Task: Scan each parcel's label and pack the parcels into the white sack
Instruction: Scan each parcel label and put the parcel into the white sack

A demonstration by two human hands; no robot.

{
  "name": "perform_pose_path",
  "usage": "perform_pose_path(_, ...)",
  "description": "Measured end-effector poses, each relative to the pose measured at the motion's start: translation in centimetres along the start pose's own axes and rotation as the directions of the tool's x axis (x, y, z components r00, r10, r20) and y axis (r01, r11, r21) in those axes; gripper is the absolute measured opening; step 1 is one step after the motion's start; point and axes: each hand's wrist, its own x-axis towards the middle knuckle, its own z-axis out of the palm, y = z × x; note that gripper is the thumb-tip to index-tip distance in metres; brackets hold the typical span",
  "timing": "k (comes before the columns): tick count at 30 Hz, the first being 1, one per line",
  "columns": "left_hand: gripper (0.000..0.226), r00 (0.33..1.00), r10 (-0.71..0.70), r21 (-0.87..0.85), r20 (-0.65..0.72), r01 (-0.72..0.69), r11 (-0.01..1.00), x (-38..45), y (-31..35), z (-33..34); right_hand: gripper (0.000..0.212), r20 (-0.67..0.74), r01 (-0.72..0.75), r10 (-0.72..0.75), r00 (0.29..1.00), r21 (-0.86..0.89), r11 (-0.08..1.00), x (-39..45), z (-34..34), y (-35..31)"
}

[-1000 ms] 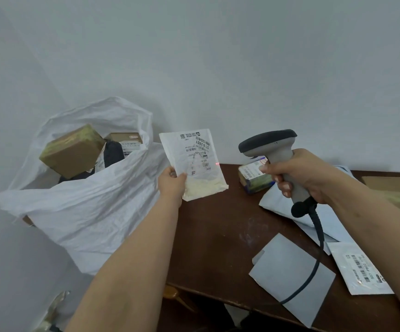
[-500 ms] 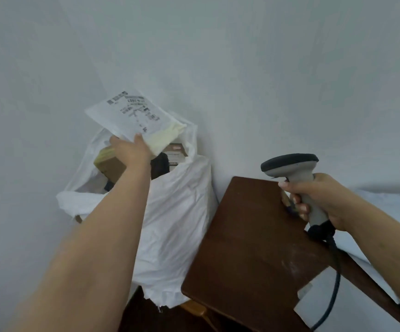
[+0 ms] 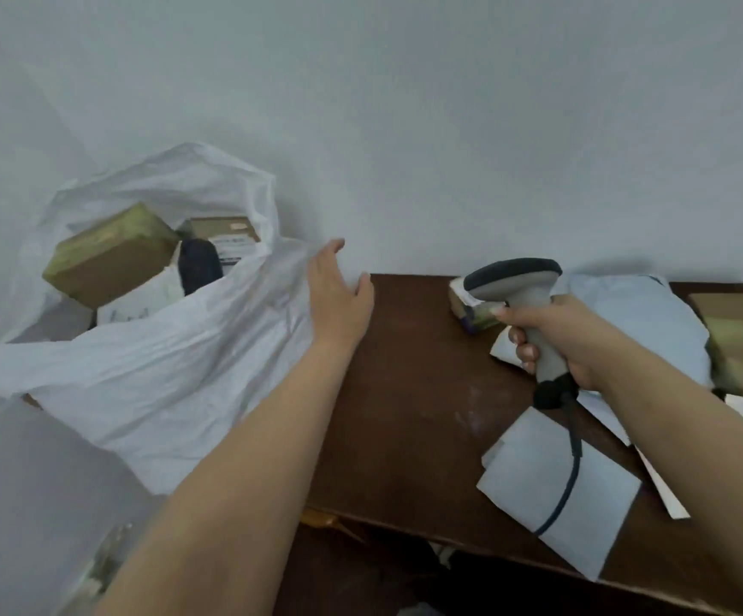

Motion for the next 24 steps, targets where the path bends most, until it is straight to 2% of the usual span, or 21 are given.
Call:
perform_pose_path(3, 0.055, 0.962, -0.056, -0.019, 0.266, 0.063, 0.998, -6.8, 0.8, 5.8, 0.012, -0.084, -0.089, 0.093, 0.992, 0.05, 0.995, -0.7, -3.4, 2.9)
perform_pose_path(5, 0.058, 0.876, -0.119, 0.034, 0.467, 0.117, 0.993, -11.6, 1.5, 9.0, 0.013, -0.137, -0.143, 0.152, 0.979, 0.071, 0.987, -1.2, -5.8, 5.1)
perform_pose_path(8, 0.058, 0.679, -0.118, 0.063, 0.725, 0.105, 0.992, -18.0, 2.8, 12.9, 0.015, -0.188, -0.19, 0.207, 0.96, 0.1, 0.977, -2.2, -9.5, 8.1)
perform_pose_path(11, 0.064, 0.47, -0.102, 0.111, 0.877, 0.008, 0.994, -22.4, 3.9, 15.3, 0.017, -0.219, -0.213, 0.236, 0.947, 0.122, 0.969, -3.0, -12.2, 10.2)
perform_pose_path(14, 0.097, 0.178, -0.195, 0.226, 0.965, -0.174, 0.959, -25.4, 3.9, 16.1, 0.019, -0.226, -0.223, 0.254, 0.941, 0.153, 0.963, -3.2, -13.8, 11.5)
perform_pose_path(15, 0.11, 0.102, -0.227, 0.247, 0.969, -0.279, 0.928, -26.2, 3.7, 16.0, 0.019, -0.222, -0.228, 0.261, 0.939, 0.165, 0.96, -3.2, -14.0, 11.7)
perform_pose_path(16, 0.12, 0.068, -0.247, 0.254, 0.967, -0.39, 0.885, -27.0, 3.5, 15.7, 0.019, -0.217, -0.234, 0.269, 0.938, 0.175, 0.956, -3.2, -14.2, 11.9)
perform_pose_path(17, 0.125, 0.075, -0.252, 0.256, 0.965, -0.487, 0.835, -27.6, 3.2, 15.3, 0.02, -0.21, -0.24, 0.277, 0.938, 0.182, 0.954, -3.1, -14.3, 12.0)
perform_pose_path(18, 0.121, 0.115, -0.236, 0.26, 0.965, -0.557, 0.789, -28.2, 3.0, 14.8, 0.02, -0.201, -0.246, 0.282, 0.938, 0.185, 0.951, -3.0, -14.3, 12.0)
perform_pose_path(20, 0.097, 0.223, -0.148, 0.257, 0.963, -0.615, 0.745, -28.7, 2.3, 13.9, 0.018, -0.183, -0.251, 0.283, 0.941, 0.18, 0.951, -2.9, -14.1, 11.8)
perform_pose_path(22, 0.076, 0.3, -0.062, 0.235, 0.952, -0.587, 0.775, -28.7, 1.6, 13.1, 0.016, -0.164, -0.251, 0.276, 0.947, 0.16, 0.955, -2.7, -13.9, 11.4)
perform_pose_path(24, 0.054, 0.355, -0.051, 0.219, 0.933, -0.453, 0.864, -28.1, 1.0, 12.5, 0.015, -0.151, -0.248, 0.269, 0.951, 0.143, 0.958, -2.4, -13.6, 11.0)
